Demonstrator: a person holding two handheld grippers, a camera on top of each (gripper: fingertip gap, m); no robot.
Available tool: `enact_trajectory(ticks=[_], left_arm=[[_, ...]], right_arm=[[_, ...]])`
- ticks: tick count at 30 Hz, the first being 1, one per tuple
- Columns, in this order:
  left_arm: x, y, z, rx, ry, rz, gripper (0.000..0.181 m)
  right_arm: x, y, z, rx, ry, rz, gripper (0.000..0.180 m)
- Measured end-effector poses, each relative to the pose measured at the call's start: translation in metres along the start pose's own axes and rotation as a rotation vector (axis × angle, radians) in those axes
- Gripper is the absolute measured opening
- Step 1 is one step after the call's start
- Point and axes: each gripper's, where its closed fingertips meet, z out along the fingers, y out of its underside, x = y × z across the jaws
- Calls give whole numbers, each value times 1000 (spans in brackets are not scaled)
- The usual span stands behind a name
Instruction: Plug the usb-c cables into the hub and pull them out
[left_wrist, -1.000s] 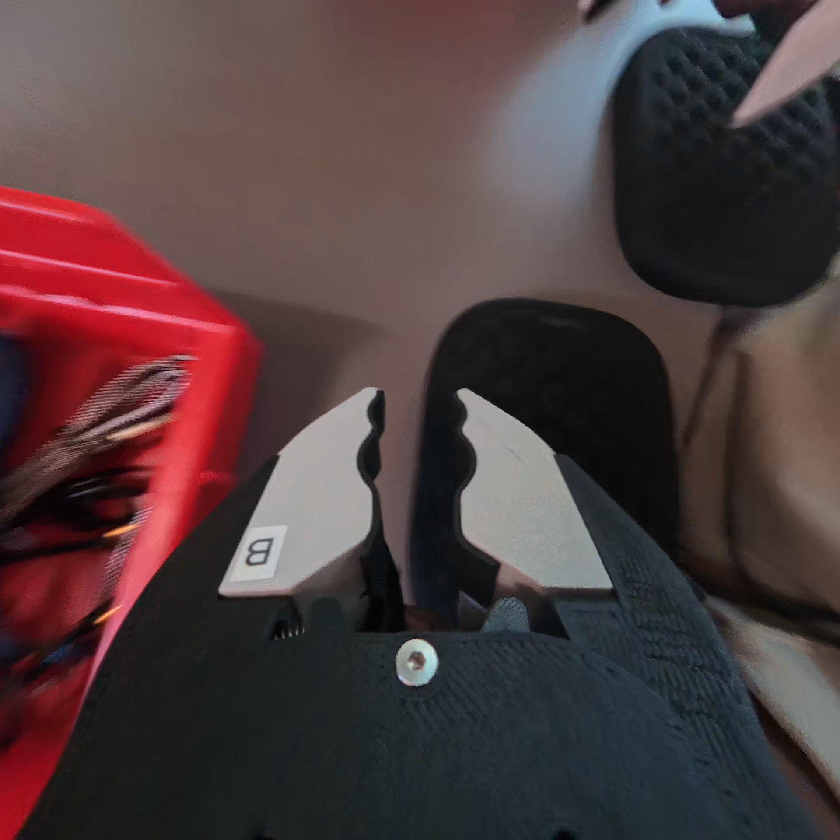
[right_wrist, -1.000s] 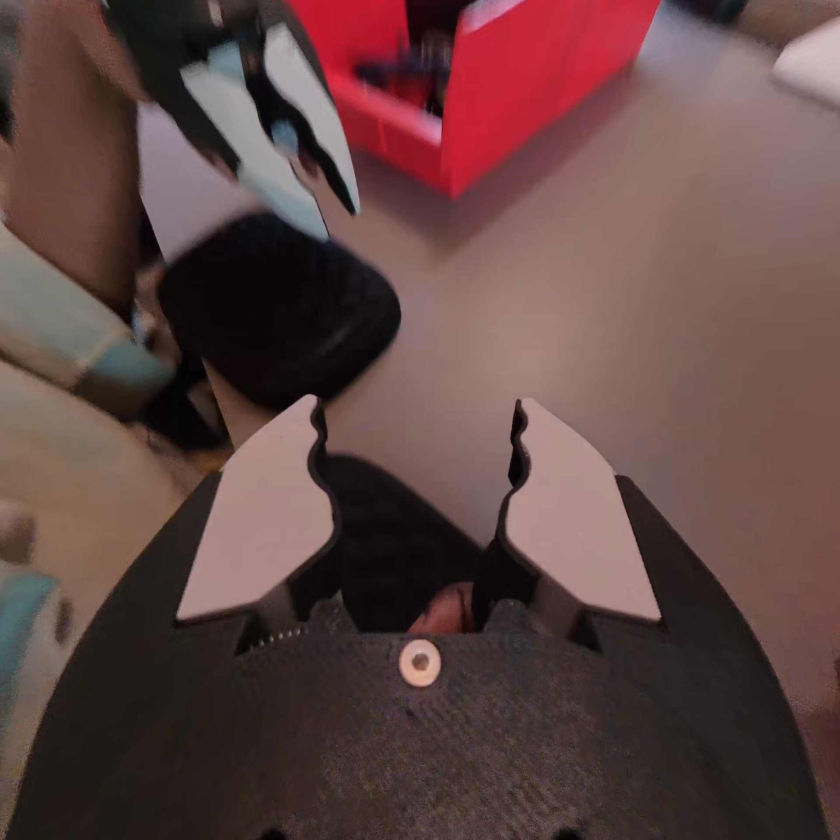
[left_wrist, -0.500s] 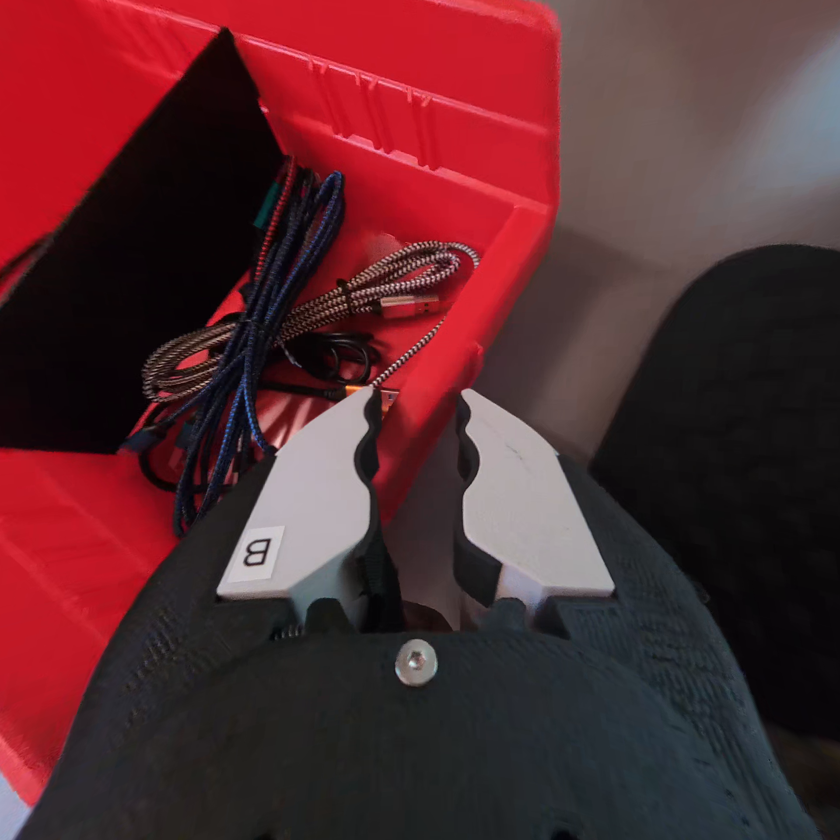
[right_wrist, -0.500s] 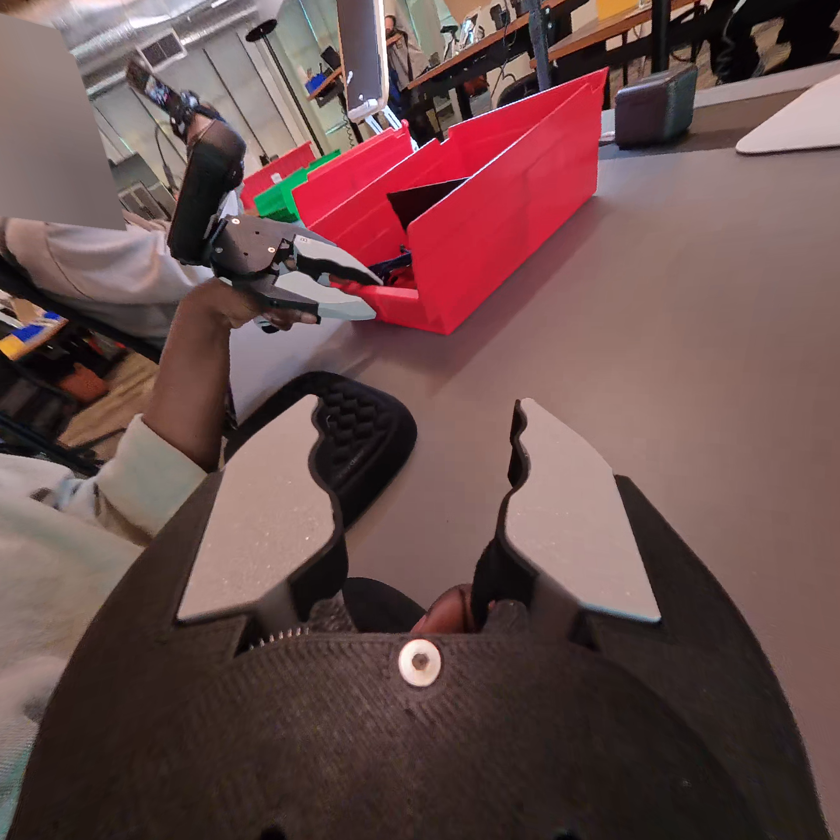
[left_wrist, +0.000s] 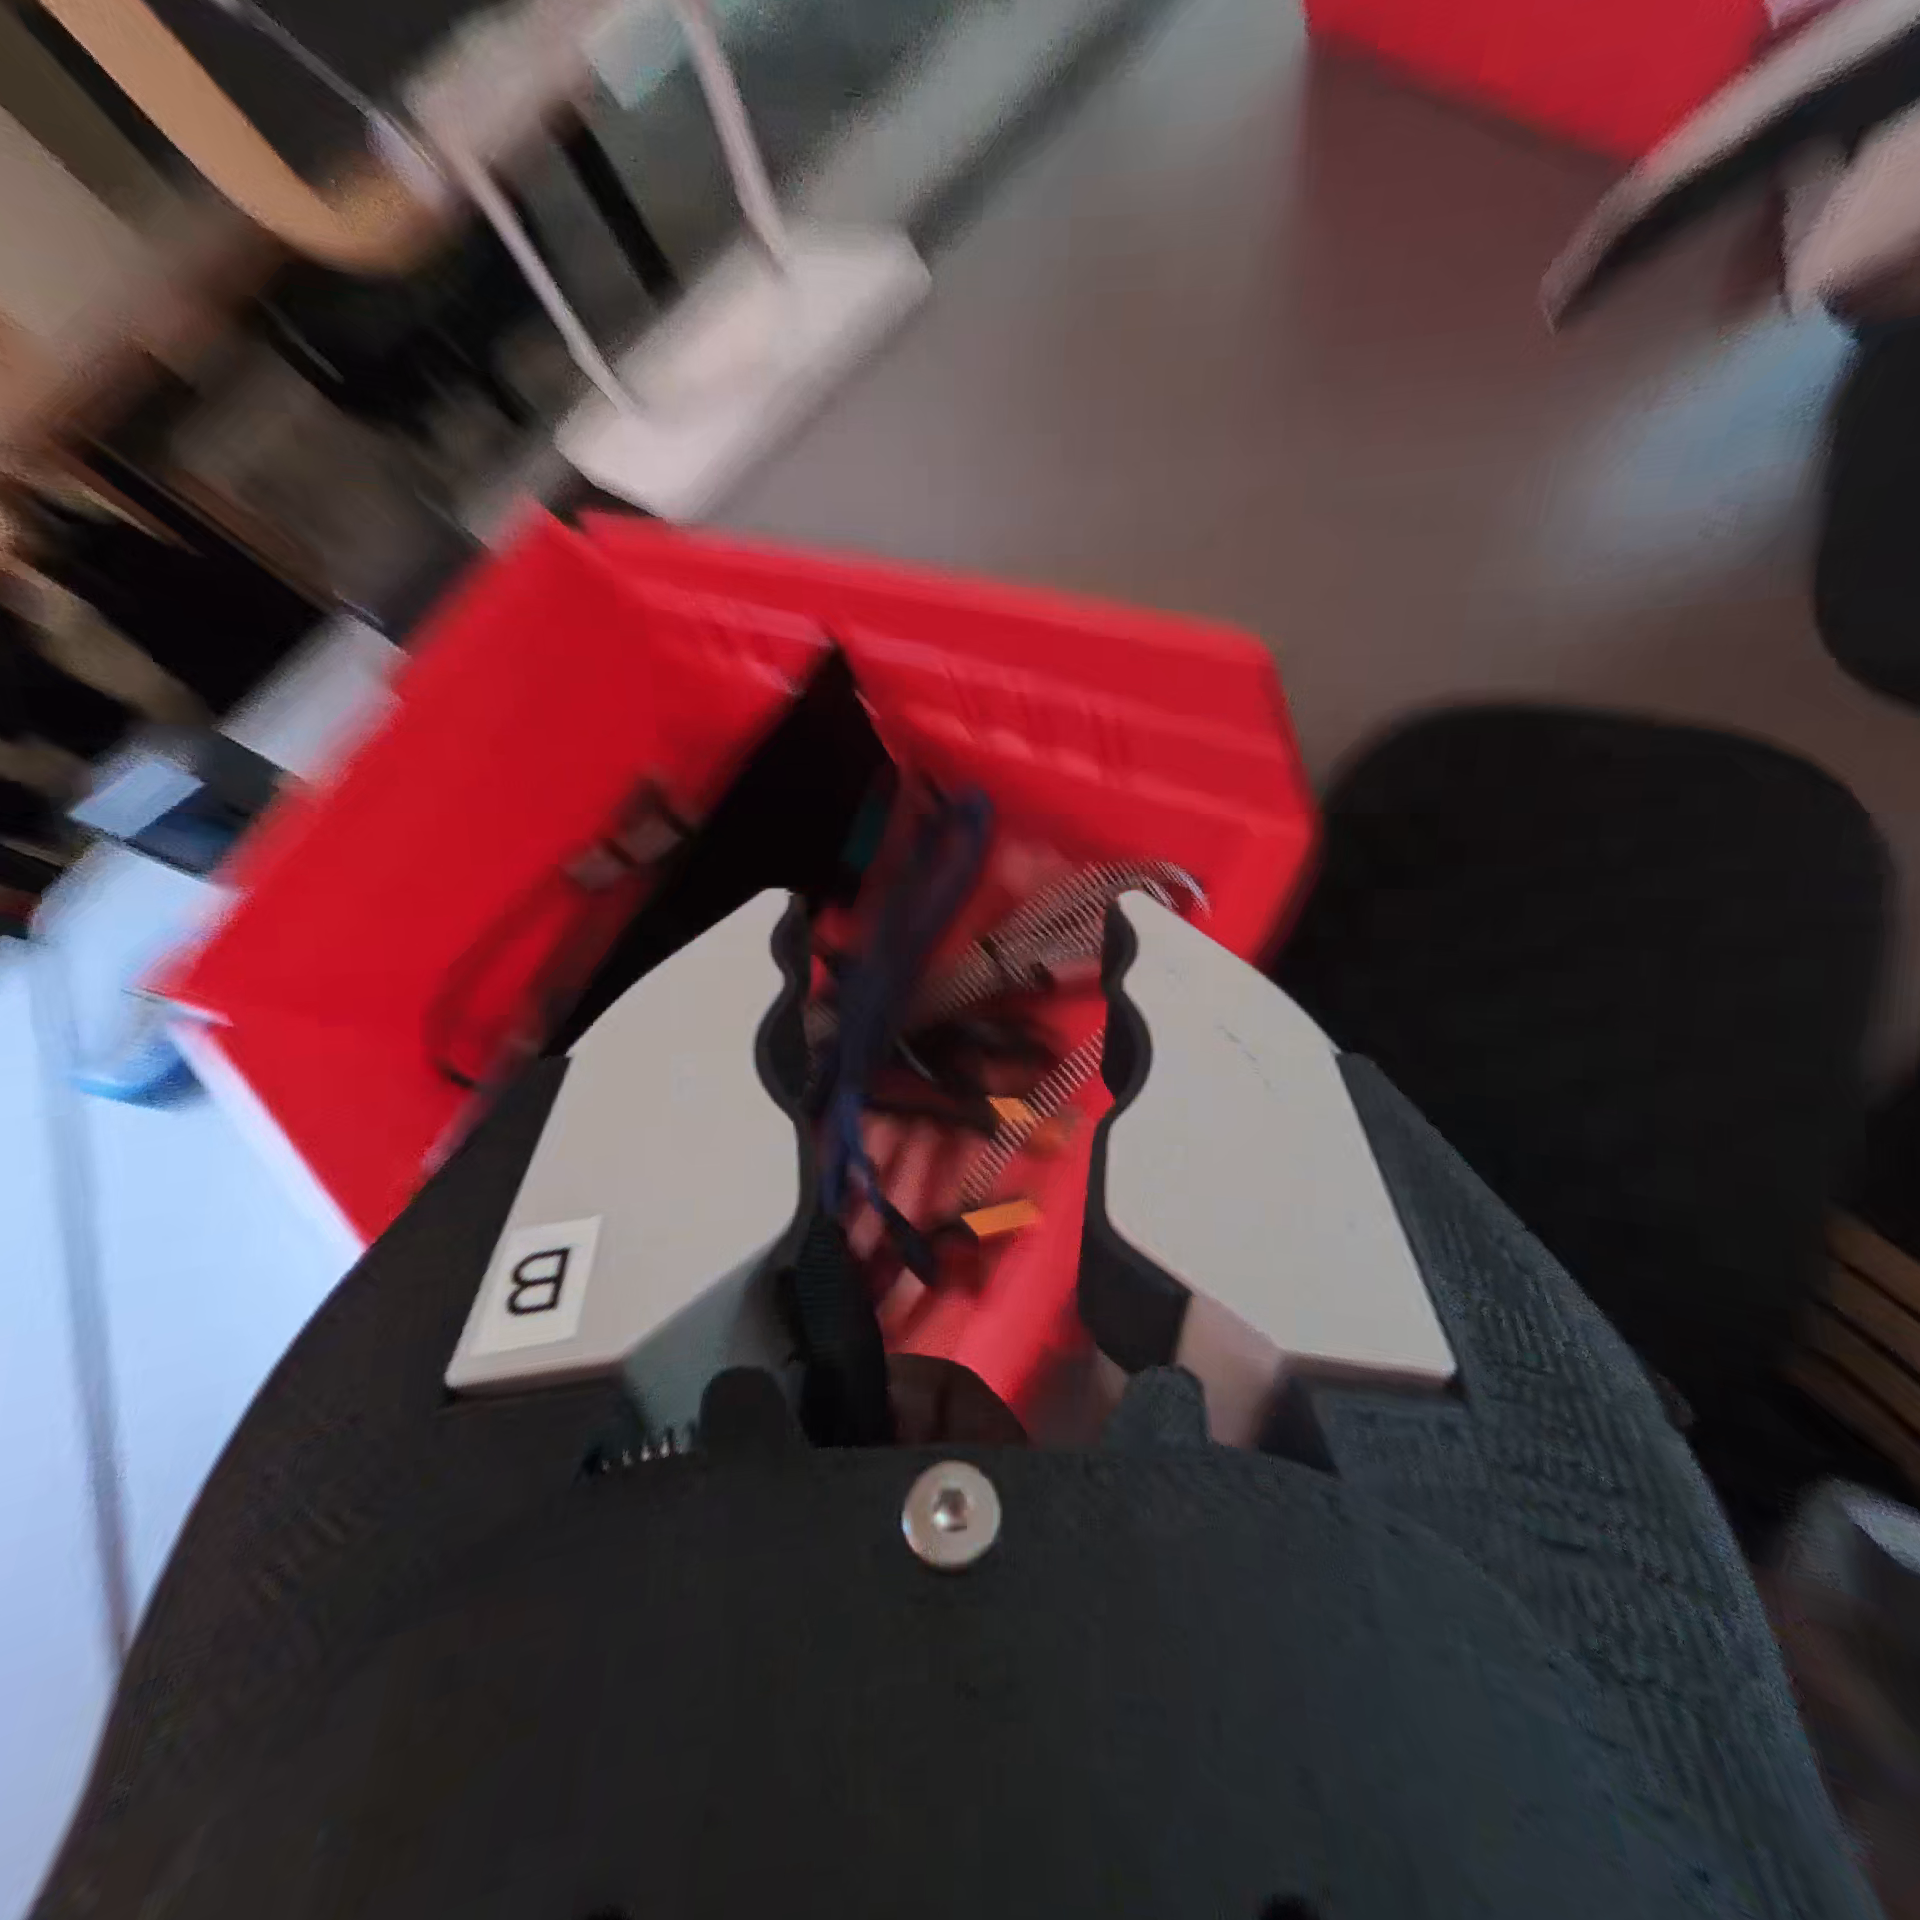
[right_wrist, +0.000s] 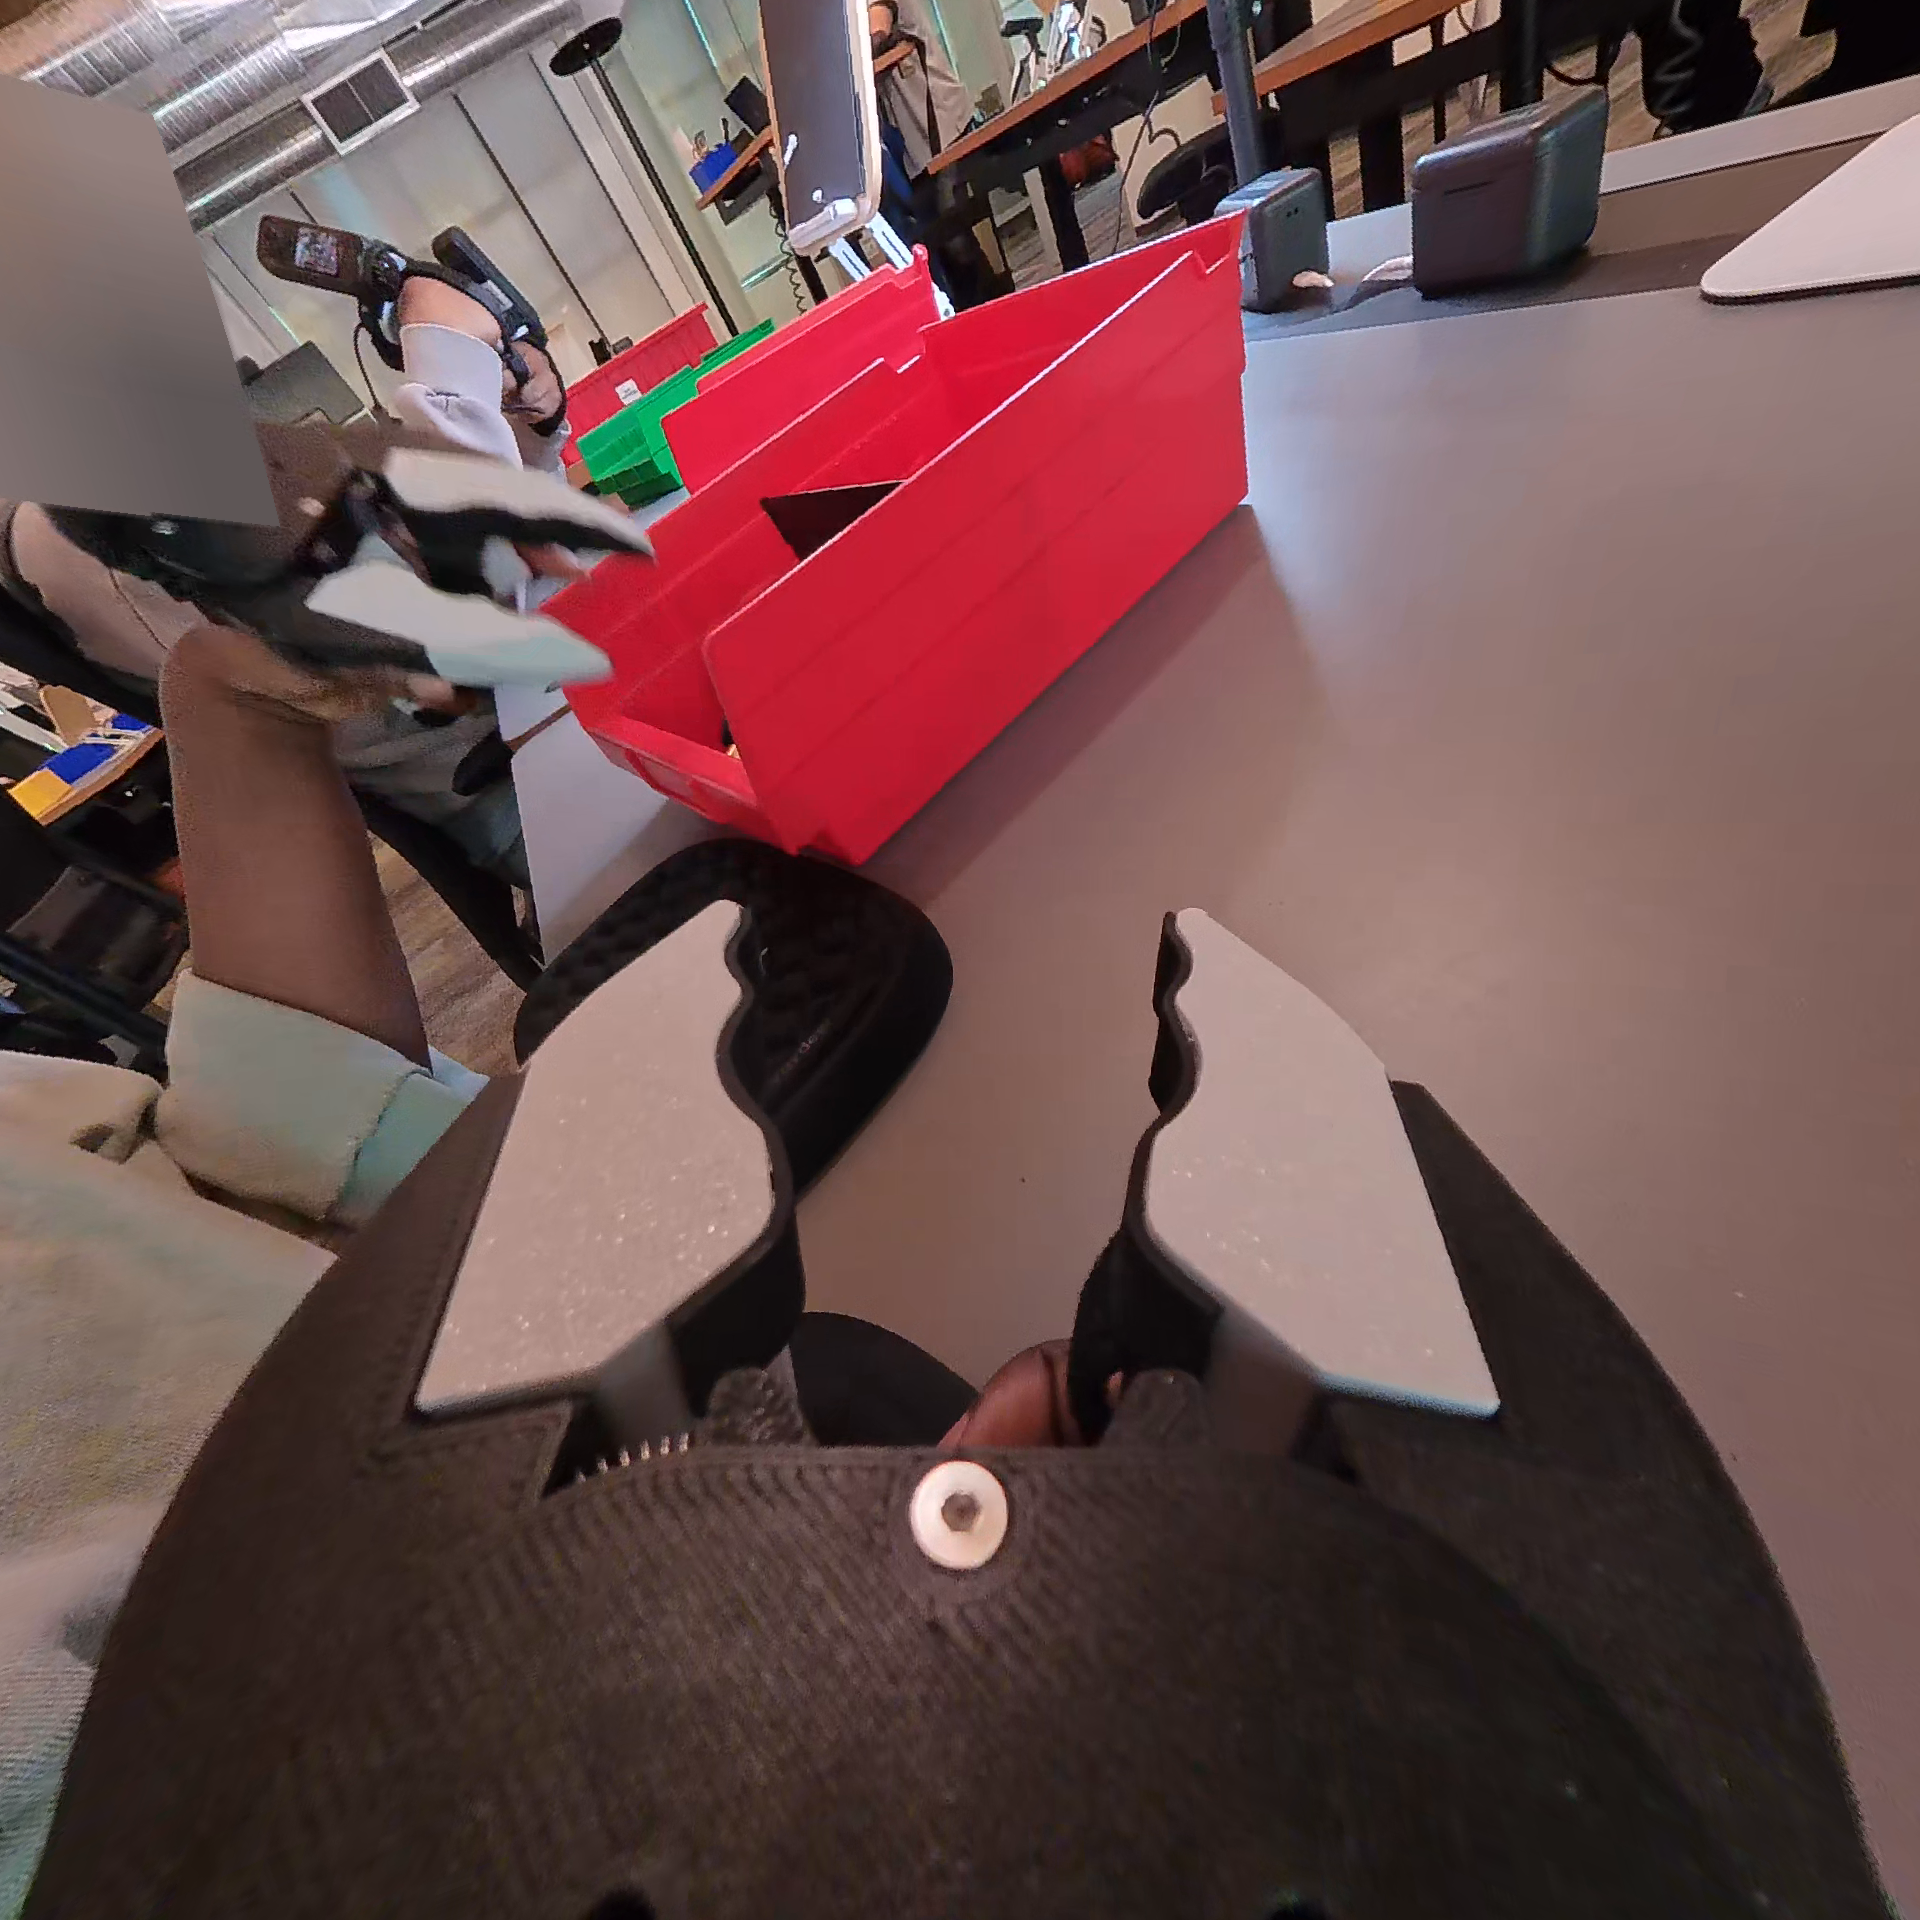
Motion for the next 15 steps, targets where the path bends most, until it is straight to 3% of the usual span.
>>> enact_trajectory(ticks=[1, 3, 6, 9, 13, 15], left_arm=[[-12, -15, -4, 90, -86, 15, 58], [-38, -32, -11, 174, -246, -36, 58], [-57, -28, -11, 139, -352, -99, 61], [-65, -23, -6, 107, -348, -168, 58], [-84, -35, 12, 79, -267, -91, 46], [-96, -30, 29, -59, -172, -70, 43]], right_arm=[[0, 0, 0, -2, 2, -5, 74], [-1, 2, 1, -9, 6, -21, 76], [-3, 6, 3, -35, 14, -48, 79], [-2, 10, 6, -68, 29, -61, 80], [-2, 12, 7, -78, 36, -74, 80], [-3, 11, 6, -66, 35, -77, 79]])
